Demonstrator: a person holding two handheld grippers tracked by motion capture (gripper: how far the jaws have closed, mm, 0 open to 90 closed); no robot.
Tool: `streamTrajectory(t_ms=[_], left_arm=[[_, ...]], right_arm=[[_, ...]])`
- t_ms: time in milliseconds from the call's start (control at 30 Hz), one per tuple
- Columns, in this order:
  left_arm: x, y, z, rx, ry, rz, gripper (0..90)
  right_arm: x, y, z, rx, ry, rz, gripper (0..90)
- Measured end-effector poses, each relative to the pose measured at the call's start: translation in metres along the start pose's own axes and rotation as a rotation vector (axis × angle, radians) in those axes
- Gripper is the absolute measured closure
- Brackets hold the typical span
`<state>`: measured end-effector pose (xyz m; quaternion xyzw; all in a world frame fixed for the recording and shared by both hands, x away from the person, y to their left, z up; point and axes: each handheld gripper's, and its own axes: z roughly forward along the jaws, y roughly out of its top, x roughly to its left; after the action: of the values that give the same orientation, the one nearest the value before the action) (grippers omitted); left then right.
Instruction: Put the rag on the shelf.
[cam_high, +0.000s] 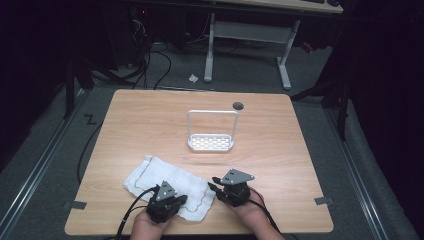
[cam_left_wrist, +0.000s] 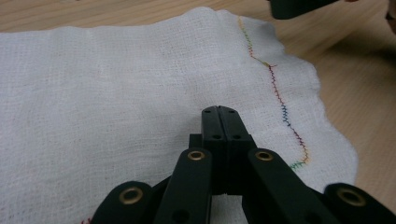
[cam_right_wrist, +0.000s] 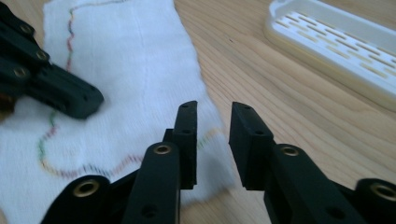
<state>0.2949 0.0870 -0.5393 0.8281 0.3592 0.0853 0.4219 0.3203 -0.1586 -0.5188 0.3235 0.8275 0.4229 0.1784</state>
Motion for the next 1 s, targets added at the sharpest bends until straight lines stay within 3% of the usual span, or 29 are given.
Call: streamTrajectory(t_ms=[67,100,167,233,300,400,500,567,667,733,800,833,867,900,933,1000], left_arm=[[-0.003,0.001,0.002,0.005,-0.015,0.005,89.9],[-0.005,0.001,0.004,0.002,-0.030,0.007,89.9],[-0.006,0.001,0.004,0.002,-0.032,0.012,89.9],[-0.006,0.001,0.004,0.001,-0.033,0.017,89.9],[-0.005,0.001,0.004,-0.001,-0.039,0.011,89.9],[-0.003,0.002,0.004,0.000,-0.049,0.000,89.8],[-0.002,0.003,0.006,-0.002,-0.055,-0.007,89.4],[-0.003,0.003,0.006,-0.003,-0.057,-0.002,88.8],[-0.002,0.006,-0.003,-0.038,-0.042,-0.005,82.1],[0.011,0.007,-0.019,-0.089,-0.005,-0.045,79.7],[0.018,0.005,-0.023,-0.088,0.015,-0.063,79.2],[0.026,0.001,-0.025,-0.079,0.034,-0.092,79.2],[0.034,-0.004,-0.024,-0.049,0.048,-0.122,79.0],[0.034,-0.004,-0.024,-0.049,0.048,-0.122,79.0],[0.037,-0.006,-0.022,-0.036,0.058,-0.129,79.1],[0.040,-0.006,-0.020,-0.035,0.056,-0.145,79.6]], right_arm=[[0.002,0.004,0.003,0.001,0.003,-0.007,78.5],[0.002,0.007,0.008,0.021,0.015,-0.010,85.7],[0.002,0.007,0.012,0.033,0.007,-0.012,86.7],[0.002,0.003,0.023,0.089,-0.005,-0.016,89.8],[0.003,0.001,0.025,0.107,-0.012,-0.024,90.0],[0.006,-0.006,0.019,0.112,-0.013,-0.023,90.0],[0.015,-0.022,-0.003,0.120,0.003,-0.002,90.0],[0.017,-0.024,-0.007,0.123,0.005,-0.003,90.0],[0.022,-0.030,-0.016,0.121,0.024,0.017,90.0],[0.024,-0.022,-0.017,0.081,0.027,-0.001,90.0],[0.023,-0.016,-0.015,0.069,0.027,0.002,90.0],[0.020,-0.010,-0.011,0.062,0.021,-0.005,90.0],[0.012,0.004,0.003,0.063,0.013,-0.011,90.0],[0.012,0.004,0.003,0.063,0.013,-0.011,90.0],[0.004,0.015,0.018,0.067,0.010,-0.005,90.0],[0.000,0.021,0.028,0.079,0.002,0.000,90.0]])
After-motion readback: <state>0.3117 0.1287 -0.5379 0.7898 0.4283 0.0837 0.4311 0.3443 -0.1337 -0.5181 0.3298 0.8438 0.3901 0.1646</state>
